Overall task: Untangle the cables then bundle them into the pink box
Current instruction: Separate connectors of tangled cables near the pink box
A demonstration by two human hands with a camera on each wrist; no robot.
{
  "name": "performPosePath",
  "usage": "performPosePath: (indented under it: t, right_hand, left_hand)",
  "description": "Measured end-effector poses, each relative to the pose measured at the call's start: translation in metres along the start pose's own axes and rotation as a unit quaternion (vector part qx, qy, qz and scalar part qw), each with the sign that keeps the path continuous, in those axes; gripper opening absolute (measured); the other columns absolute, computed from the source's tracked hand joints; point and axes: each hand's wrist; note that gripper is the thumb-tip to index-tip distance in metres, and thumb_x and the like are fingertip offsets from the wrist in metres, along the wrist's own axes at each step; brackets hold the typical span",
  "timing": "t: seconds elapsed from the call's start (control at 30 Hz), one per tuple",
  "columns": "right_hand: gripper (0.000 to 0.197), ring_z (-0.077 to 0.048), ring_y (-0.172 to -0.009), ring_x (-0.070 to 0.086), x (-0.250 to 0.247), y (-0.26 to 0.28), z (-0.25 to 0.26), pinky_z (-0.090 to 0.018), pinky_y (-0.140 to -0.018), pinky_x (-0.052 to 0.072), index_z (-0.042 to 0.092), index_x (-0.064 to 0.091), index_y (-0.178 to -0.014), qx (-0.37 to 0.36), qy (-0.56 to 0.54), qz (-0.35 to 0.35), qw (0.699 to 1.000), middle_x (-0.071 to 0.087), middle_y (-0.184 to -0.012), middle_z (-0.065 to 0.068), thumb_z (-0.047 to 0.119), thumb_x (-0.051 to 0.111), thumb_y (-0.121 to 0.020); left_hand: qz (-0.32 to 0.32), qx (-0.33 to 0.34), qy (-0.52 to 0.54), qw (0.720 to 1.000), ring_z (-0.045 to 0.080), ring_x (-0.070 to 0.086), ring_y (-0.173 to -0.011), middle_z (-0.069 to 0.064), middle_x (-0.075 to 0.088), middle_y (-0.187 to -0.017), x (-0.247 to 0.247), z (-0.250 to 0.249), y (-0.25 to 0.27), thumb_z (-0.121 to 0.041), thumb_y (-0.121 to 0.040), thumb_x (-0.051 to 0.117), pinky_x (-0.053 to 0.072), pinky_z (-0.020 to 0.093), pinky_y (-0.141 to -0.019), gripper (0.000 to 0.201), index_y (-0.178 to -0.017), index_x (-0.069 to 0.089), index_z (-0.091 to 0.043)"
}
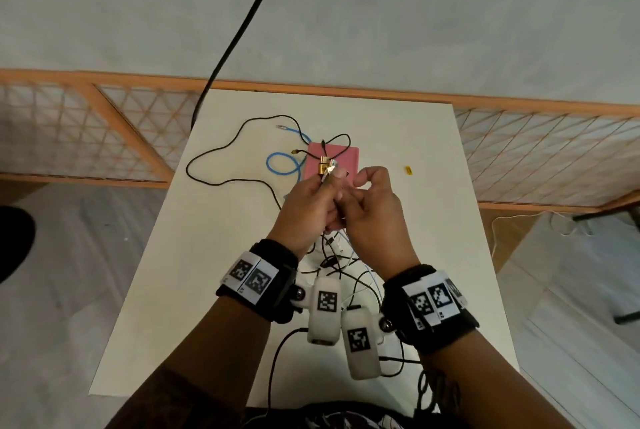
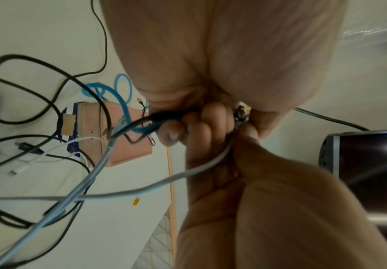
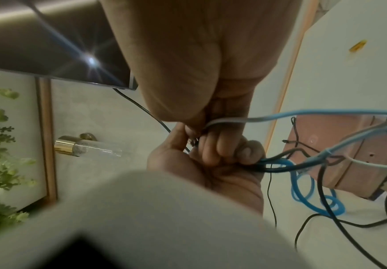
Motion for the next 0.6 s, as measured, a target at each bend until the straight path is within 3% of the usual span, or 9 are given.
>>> performPosePath:
  t: [0.07,0.17,0.23,0.3,0.37,0.5,0.6]
  right_hand:
    - [0.017,-0.023,-0.058,0.073,-0.002,0.001,0.001,-0.039,-0.060,0.063,0.020,0.042,-0.099,0.020,0.018,0.007,1.000,0.075,-0.073,-0.009,0.012,0.057,-0.102]
    - [0.013,-0.019,-0.055,0.070,-0.007,0.003,-0.001,-0.032,-0.060,0.060,0.012,0.048,-0.101,0.064,0.053,0.077,0.994,0.074,-0.070,-0.009,0.020,0.058,-0.103]
    - [0.018,-0.018,-0.056,0.068,-0.009,0.007,-0.008,-0.029,-0.061,0.055,0.013,0.057,-0.093,0.082,0.097,0.152,0.980,0.073,-0.068,-0.008,0.026,0.054,-0.105]
    - [0.037,-0.016,-0.059,0.063,-0.012,0.010,-0.016,-0.028,-0.068,0.051,0.016,0.064,-0.078,0.080,0.092,0.205,0.971,0.069,-0.064,-0.003,0.034,0.050,-0.107]
    - [0.043,-0.017,-0.065,0.061,-0.016,0.011,-0.017,-0.033,-0.074,0.050,0.019,0.063,-0.070,0.082,0.039,0.225,0.970,0.066,-0.065,-0.002,0.040,0.051,-0.105]
    - [0.037,-0.023,-0.064,0.058,-0.028,0.009,0.000,-0.028,-0.068,0.046,0.016,0.062,-0.069,0.048,-0.061,0.255,0.964,0.060,-0.065,-0.007,0.029,0.050,-0.102]
    - [0.033,-0.027,-0.065,0.055,-0.037,0.009,0.011,-0.035,-0.067,0.045,0.013,0.064,-0.072,0.030,-0.090,0.271,0.958,0.057,-0.065,-0.011,0.022,0.051,-0.100]
  left_hand:
    - [-0.030,0.013,-0.042,0.999,0.014,0.040,-0.041,-0.002,0.041,-0.048,0.001,0.003,0.000,-0.043,-0.108,0.051,0.040,0.025,-0.047,0.049,-0.069,0.051,-0.014]
    - [-0.074,0.044,-0.102,0.991,0.019,0.054,-0.053,0.001,0.062,-0.062,-0.002,0.006,-0.001,-0.050,-0.107,0.046,0.048,0.033,-0.057,0.051,-0.074,0.056,-0.014]
    - [-0.092,0.039,-0.029,0.995,0.021,0.060,-0.061,0.006,0.071,-0.077,-0.005,0.002,-0.006,-0.051,-0.109,0.041,0.052,0.032,-0.059,0.048,-0.082,0.057,-0.015]
    - [-0.071,0.017,0.106,0.992,0.019,0.052,-0.051,0.004,0.056,-0.066,-0.010,-0.006,-0.011,-0.050,-0.110,0.038,0.047,0.028,-0.051,0.044,-0.084,0.050,-0.016]
    - [-0.053,0.004,0.151,0.987,0.010,0.031,-0.041,-0.003,0.034,-0.060,-0.016,-0.008,-0.013,-0.051,-0.109,0.037,0.030,0.021,-0.044,0.043,-0.084,0.047,-0.018]
    - [-0.057,0.035,0.049,0.997,0.011,0.020,-0.047,-0.004,0.027,-0.060,-0.036,0.001,-0.019,-0.051,-0.108,0.044,0.022,0.021,-0.045,0.042,-0.084,0.046,-0.016]
    - [-0.104,0.068,-0.034,0.992,0.014,0.020,-0.051,-0.006,0.028,-0.060,-0.059,0.001,-0.020,-0.051,-0.105,0.046,0.023,0.023,-0.047,0.040,-0.089,0.046,-0.014]
Point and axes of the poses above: each hand's wrist, its own y-axis away from the middle knuckle, its own x-axis out of the palm, z = x × y
